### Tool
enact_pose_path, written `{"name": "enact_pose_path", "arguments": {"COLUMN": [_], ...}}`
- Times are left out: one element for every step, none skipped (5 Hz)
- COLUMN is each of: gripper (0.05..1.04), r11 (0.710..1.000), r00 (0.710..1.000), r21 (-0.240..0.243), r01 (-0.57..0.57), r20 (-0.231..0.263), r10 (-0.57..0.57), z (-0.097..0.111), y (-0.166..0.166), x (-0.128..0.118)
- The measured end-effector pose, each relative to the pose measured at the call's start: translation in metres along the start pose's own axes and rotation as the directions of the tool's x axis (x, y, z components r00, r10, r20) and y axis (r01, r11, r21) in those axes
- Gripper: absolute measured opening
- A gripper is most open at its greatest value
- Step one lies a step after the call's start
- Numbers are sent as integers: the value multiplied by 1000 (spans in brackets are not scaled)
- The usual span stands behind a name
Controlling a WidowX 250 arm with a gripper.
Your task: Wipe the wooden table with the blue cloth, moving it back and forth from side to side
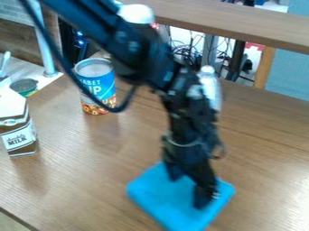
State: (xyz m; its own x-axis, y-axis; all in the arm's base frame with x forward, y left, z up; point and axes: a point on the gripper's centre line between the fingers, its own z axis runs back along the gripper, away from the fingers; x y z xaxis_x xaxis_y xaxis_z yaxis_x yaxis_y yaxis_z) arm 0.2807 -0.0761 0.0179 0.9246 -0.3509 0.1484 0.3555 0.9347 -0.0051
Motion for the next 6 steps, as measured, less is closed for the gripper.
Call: {"name": "enact_pose_path", "arguments": {"gripper": [1001, 1001, 1001, 1001, 1001, 1001], "r11": [996, 985, 972, 969, 969, 980], "r00": [996, 987, 975, 972, 971, 982], "r21": [36, 72, 93, 83, 76, 53], "r01": [-82, -156, -216, -232, -235, -190], "r20": [-14, -25, -36, -21, -13, -17], "r10": [83, 158, 220, 234, 237, 191], "z": [3, 7, 10, 9, 9, 8], "y": [42, 91, 114, 116, 113, 96], "x": [-19, -38, -56, -61, -61, -62]}}
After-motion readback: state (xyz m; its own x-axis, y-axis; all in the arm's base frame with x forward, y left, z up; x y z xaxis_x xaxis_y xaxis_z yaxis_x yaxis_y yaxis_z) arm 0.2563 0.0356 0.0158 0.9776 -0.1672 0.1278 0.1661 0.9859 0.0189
